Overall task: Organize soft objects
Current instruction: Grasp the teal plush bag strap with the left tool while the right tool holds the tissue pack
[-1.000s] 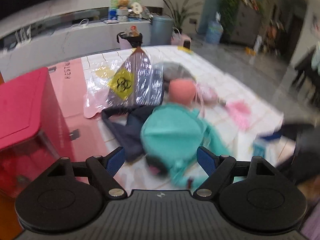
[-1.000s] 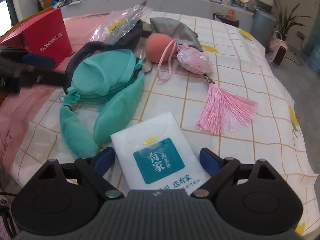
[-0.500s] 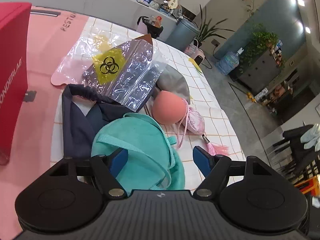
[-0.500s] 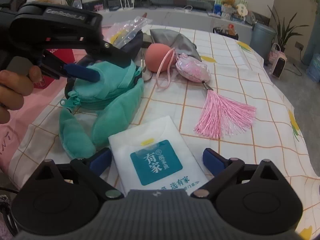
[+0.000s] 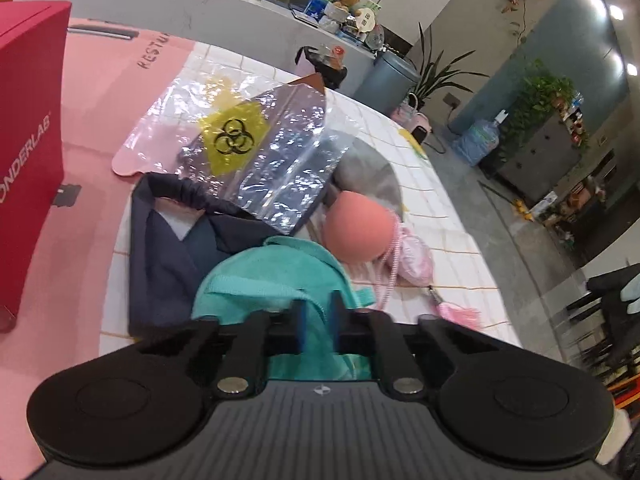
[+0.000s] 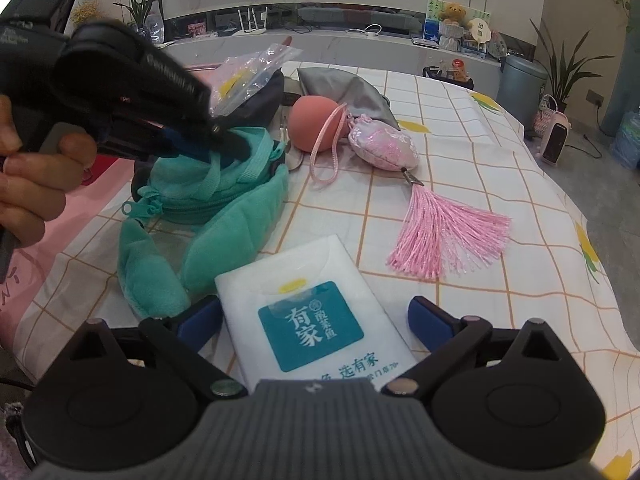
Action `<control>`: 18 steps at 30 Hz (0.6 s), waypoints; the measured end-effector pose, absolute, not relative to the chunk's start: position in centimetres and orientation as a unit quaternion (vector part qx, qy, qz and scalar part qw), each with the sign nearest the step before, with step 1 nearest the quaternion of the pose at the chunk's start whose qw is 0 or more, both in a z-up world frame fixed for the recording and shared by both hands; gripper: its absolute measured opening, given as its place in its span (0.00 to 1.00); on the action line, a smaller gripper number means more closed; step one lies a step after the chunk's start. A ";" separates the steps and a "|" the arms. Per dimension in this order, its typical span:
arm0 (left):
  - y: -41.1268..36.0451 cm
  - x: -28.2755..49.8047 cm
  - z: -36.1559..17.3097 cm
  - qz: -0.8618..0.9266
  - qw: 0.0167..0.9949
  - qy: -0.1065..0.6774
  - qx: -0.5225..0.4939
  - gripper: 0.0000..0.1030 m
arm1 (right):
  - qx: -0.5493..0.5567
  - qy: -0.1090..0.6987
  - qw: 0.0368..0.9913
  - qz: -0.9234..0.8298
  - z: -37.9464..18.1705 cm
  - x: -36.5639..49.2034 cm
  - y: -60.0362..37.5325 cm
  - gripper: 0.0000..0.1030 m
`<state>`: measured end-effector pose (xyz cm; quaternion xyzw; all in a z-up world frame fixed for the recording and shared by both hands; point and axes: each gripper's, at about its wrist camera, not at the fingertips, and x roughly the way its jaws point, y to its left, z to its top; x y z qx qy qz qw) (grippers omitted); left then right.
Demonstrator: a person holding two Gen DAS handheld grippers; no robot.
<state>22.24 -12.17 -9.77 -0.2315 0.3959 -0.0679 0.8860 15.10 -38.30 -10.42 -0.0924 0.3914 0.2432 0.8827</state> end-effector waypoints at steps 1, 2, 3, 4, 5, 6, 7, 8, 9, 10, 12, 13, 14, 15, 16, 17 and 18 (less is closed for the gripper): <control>-12.1 22.1 -9.8 -0.068 0.889 0.394 -0.223 0.01 | -0.092 0.391 0.883 0.243 -10.4 15.1 -38.3 0.96; -12.1 21.9 -9.8 -0.072 0.891 0.392 -0.218 0.01 | -0.092 0.390 0.883 0.243 -10.4 15.1 -38.3 0.96; -12.0 21.7 -9.7 -0.072 0.892 0.392 -0.214 0.00 | -0.091 0.390 0.884 0.243 -10.5 15.1 -38.3 0.96; -11.9 21.3 -9.6 -0.073 0.894 0.390 -0.210 0.00 | -0.091 0.389 0.884 0.243 -10.5 15.1 -38.3 0.96; -11.9 20.9 -9.4 -0.077 0.896 0.387 -0.204 0.00 | -0.091 0.389 0.884 0.243 -10.5 15.1 -38.3 0.96; -11.8 20.5 -9.2 -0.078 0.898 0.385 -0.197 0.00 | -0.091 0.389 0.884 0.243 -10.5 15.1 -38.3 0.96; -11.7 19.9 -9.1 -0.079 0.900 0.384 -0.188 0.00 | -0.091 0.389 0.884 0.243 -10.5 15.1 -38.3 0.96; -11.7 19.3 -9.0 -0.081 0.902 0.385 -0.180 0.00 | -0.091 0.389 0.884 0.243 -10.5 15.1 -38.4 0.96; -11.5 18.6 -9.0 -0.082 0.903 0.385 -0.173 0.00 | -0.091 0.389 0.884 0.243 -10.5 15.1 -38.4 0.96; -11.3 17.8 -8.9 -0.083 0.904 0.385 -0.167 0.00 | -0.091 0.389 0.884 0.243 -10.5 15.1 -38.4 0.96; -10.7 16.6 -8.8 -0.086 0.906 0.385 -0.155 0.00 | -0.091 0.389 0.884 0.243 -10.5 15.1 -38.4 0.96; -10.5 16.1 -8.7 -0.087 0.907 0.386 -0.147 0.00 | -0.091 0.389 0.884 0.243 -10.5 15.0 -38.4 0.96; -10.3 15.7 -8.5 -0.087 0.907 0.387 -0.141 0.00 | -0.091 0.388 0.884 0.243 -10.5 15.1 -38.4 0.96; -10.1 15.3 -8.3 -0.089 0.907 0.387 -0.137 0.00 | -0.091 0.389 0.884 0.243 -10.5 15.1 -38.4 0.96; -9.9 15.1 -8.2 -0.089 0.907 0.387 -0.137 0.00 | -0.091 0.389 0.884 0.243 -10.5 15.1 -38.4 0.96; -9.7 14.8 -8.1 -0.089 0.907 0.387 -0.140 0.00 | -0.091 0.388 0.884 0.243 -10.5 15.1 -38.4 0.96; -9.5 14.6 -7.9 -0.091 0.907 0.385 -0.145 0.00 | -0.091 0.388 0.884 0.243 -10.5 15.1 -38.4 0.96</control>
